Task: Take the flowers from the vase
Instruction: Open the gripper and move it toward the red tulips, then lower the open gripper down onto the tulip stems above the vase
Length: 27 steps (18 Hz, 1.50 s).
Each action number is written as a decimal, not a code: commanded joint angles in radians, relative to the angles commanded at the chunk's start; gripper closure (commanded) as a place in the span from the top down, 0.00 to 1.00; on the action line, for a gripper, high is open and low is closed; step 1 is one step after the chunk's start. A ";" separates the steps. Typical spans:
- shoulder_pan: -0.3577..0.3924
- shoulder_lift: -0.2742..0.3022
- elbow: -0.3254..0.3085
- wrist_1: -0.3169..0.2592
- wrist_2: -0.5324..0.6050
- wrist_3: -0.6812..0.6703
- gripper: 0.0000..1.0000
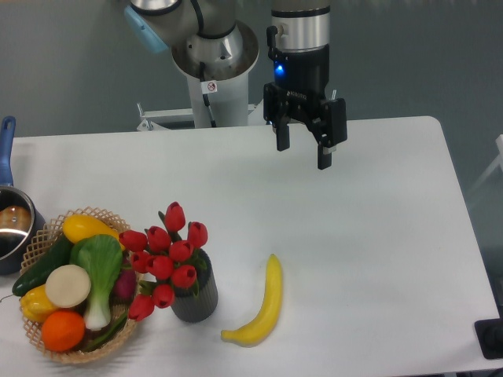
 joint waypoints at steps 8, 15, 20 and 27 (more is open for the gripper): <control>-0.002 0.005 -0.012 -0.002 -0.003 -0.018 1.00; -0.012 -0.002 -0.034 0.051 -0.076 -0.284 1.00; -0.024 -0.025 -0.043 0.057 -0.115 -0.376 1.00; -0.100 -0.054 -0.124 0.101 -0.144 -0.383 1.00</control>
